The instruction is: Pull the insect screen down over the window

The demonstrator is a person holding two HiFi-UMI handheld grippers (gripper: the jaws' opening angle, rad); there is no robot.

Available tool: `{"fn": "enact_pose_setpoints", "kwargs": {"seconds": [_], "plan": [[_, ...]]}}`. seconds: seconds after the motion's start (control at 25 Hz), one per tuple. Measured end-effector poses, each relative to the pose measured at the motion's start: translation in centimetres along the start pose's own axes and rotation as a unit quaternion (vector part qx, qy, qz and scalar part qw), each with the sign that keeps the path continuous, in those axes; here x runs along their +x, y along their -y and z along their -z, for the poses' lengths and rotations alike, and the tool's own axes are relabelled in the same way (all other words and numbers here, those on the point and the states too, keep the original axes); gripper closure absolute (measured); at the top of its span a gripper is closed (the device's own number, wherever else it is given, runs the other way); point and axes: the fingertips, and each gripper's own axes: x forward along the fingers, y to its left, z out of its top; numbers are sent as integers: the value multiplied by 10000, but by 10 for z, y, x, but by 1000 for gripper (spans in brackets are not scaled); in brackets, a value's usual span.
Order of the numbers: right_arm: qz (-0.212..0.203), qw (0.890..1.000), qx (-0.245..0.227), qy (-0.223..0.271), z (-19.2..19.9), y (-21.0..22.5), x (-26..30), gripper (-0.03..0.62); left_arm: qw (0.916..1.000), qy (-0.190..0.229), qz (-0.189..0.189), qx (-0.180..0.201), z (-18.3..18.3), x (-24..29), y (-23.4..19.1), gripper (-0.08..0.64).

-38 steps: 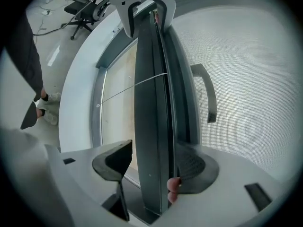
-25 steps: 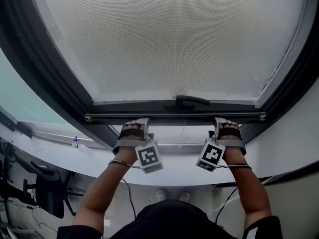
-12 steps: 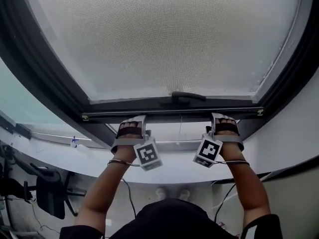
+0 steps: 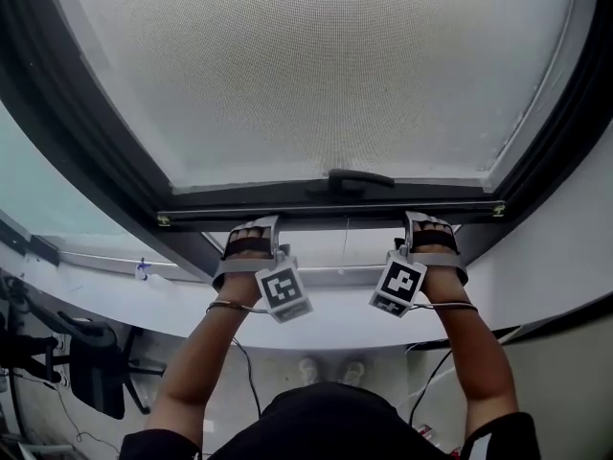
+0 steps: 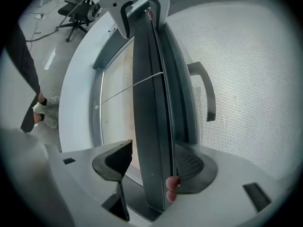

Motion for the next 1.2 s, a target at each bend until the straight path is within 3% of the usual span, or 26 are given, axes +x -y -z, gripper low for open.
{"fn": "enact_pose_setpoints", "kwargs": {"seconds": [0.16,0.52,0.84,0.96,1.08,1.2], "plan": [[45,10000,-9,-32,-1,-2,5,311,10000,5,57,-40,1,4,2,253],[3,10000,23,-76,-1,1,10,311,9995,-158,-223,186,2,12,-3,253],[-361,9992,144,104,-1,5,7,313,9998,-142,-150,-35,1,10,-8,276],[-313,9992,178,176,-1,5,4,314,9998,-124,-125,-73,1,8,-10,282],[-16,9978,481,461,-4,13,-5,313,9993,-47,-274,-247,-2,2,-13,282],[219,9929,886,762,-2,19,-19,313,9965,184,-270,-770,-9,-13,-15,282]]}}
